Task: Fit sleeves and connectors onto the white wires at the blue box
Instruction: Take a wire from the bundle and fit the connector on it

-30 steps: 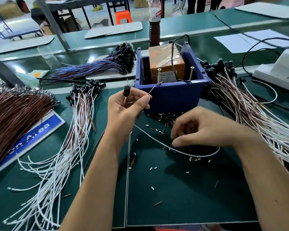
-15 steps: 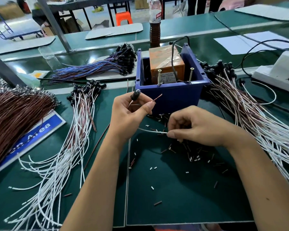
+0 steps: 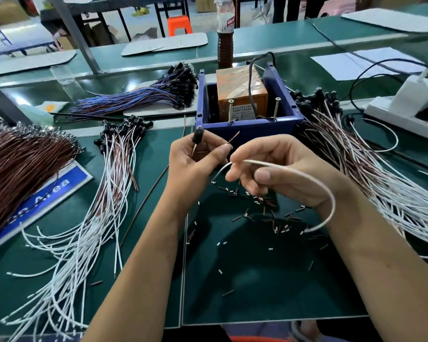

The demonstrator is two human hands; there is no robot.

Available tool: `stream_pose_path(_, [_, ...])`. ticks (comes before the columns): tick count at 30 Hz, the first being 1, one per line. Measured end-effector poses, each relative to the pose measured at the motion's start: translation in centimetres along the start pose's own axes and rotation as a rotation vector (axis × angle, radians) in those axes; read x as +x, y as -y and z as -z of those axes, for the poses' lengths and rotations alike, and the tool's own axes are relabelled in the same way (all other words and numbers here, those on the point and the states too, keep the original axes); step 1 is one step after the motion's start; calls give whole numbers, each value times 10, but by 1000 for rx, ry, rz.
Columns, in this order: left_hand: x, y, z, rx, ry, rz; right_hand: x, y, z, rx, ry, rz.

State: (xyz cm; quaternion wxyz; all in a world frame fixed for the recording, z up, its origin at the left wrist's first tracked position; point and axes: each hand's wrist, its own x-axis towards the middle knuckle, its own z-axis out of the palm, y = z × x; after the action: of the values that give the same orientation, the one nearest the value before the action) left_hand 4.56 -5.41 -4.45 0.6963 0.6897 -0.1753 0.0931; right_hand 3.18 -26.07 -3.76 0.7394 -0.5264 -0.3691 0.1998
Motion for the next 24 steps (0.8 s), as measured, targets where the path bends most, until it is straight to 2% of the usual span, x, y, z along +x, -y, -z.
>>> stream_pose_path(7, [1, 0, 2, -60, 8, 20, -3, 0, 2, 92, -362, 173])
stream_pose_path(12, [0, -1, 4, -84, 21, 38, -17, 19, 10, 331, -423, 310])
stream_pose_path(14, [0, -3, 3, -119, 29, 60, -19, 23, 9, 383, -421, 310])
stream_pose_path(16, [1, -5, 2, -208, 62, 84, -18, 21, 3, 299, -410, 214])
stream_pose_path(19, [0, -9, 0, -354, 156, 116, -14, 11, -8, -28, -266, -66])
stream_pose_path(21, [-2, -12, -2, -388, 233, 144, -10, 4, -16, -267, -187, -248])
stream_pose_path(24, [-5, -16, -6, -404, 354, 195, -4, -3, -25, -424, -147, -388])
